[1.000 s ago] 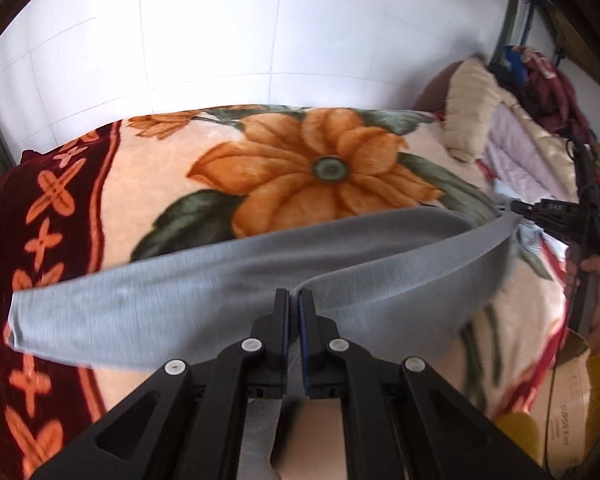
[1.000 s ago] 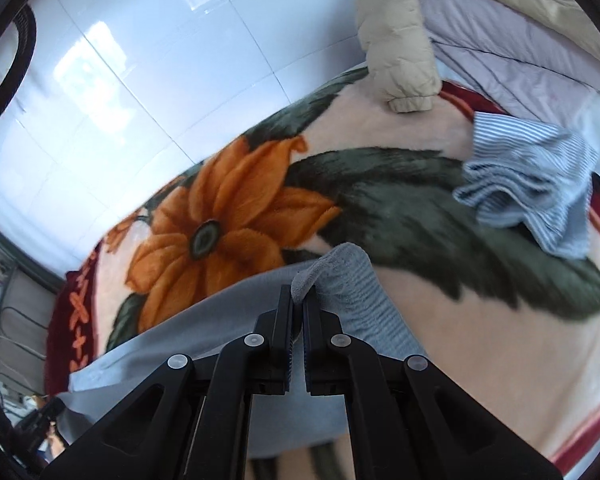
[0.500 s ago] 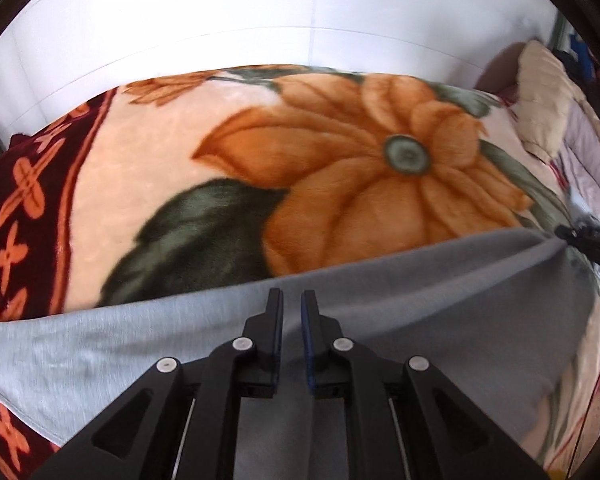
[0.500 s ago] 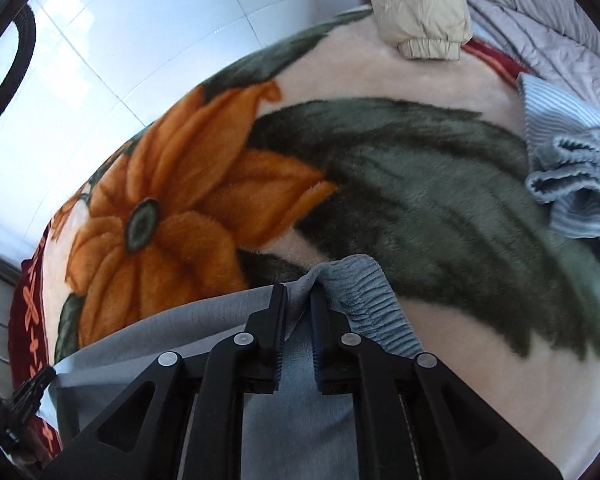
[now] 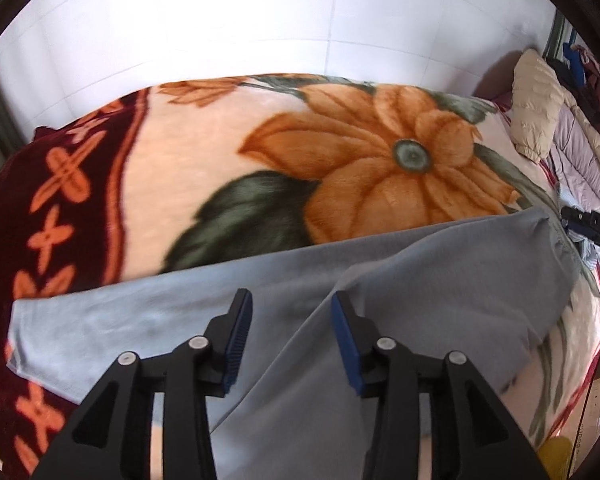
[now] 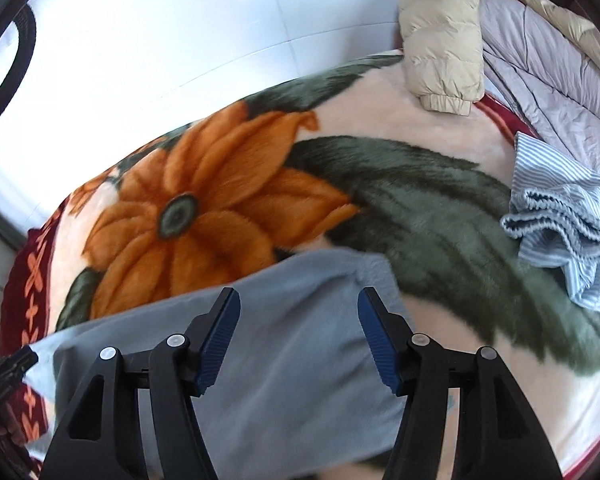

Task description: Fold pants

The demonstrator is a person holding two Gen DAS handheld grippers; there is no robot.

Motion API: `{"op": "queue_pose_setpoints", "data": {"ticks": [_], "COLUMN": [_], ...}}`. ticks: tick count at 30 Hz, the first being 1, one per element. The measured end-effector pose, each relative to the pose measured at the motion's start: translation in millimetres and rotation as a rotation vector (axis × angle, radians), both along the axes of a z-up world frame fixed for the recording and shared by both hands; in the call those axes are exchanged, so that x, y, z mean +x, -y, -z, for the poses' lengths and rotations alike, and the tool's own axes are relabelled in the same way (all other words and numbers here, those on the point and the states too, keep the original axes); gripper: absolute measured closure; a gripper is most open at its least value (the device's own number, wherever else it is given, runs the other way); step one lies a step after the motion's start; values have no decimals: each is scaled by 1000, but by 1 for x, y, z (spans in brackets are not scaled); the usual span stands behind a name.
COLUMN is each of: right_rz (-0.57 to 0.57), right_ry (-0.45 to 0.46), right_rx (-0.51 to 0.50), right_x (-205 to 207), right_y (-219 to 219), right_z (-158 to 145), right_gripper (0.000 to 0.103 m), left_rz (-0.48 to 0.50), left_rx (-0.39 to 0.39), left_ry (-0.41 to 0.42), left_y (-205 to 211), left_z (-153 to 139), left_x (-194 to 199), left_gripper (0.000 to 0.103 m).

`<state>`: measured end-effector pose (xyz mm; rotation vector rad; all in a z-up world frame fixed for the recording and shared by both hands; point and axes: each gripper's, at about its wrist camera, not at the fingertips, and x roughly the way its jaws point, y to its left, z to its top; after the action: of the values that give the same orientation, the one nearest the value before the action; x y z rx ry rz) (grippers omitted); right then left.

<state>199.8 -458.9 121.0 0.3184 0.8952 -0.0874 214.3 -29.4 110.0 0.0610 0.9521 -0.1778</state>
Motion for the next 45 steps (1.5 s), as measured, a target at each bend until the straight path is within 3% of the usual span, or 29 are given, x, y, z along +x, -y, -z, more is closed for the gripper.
{"op": "queue_pose_setpoints", "data": {"ticks": [5, 9, 23, 27, 34, 38, 45], "right_rz": [-65, -104, -339, -337, -373, -382, -371], "right_ry": [17, 30, -10, -8, -94, -87, -62], "right_rx": [8, 35, -37, -13, 24, -29, -92], "right_x": [-35, -67, -121, -136, -160, -171, -192], "right_y": [-38, -81, -228, -255, -297, -315, -340], "right_z": [-6, 1, 8, 11, 21, 7, -39], "right_gripper": [41, 41, 41, 41, 41, 41, 41], "left_rz": [-36, -84, -242, -283, -332, -315, -235], "left_rx": [26, -11, -32, -86, -166, -251, -280], "left_ry": [-1, -11, -36, -22, -4, -26, -55], "left_y": [-38, -73, -174, -195, -221, -232, -238], "left_z": [-19, -27, -26, -22, -7, 1, 17], "left_x": [-42, -78, -172, -195, -227, -238, -233], "left_gripper": [56, 51, 50, 50, 49, 49, 48]}}
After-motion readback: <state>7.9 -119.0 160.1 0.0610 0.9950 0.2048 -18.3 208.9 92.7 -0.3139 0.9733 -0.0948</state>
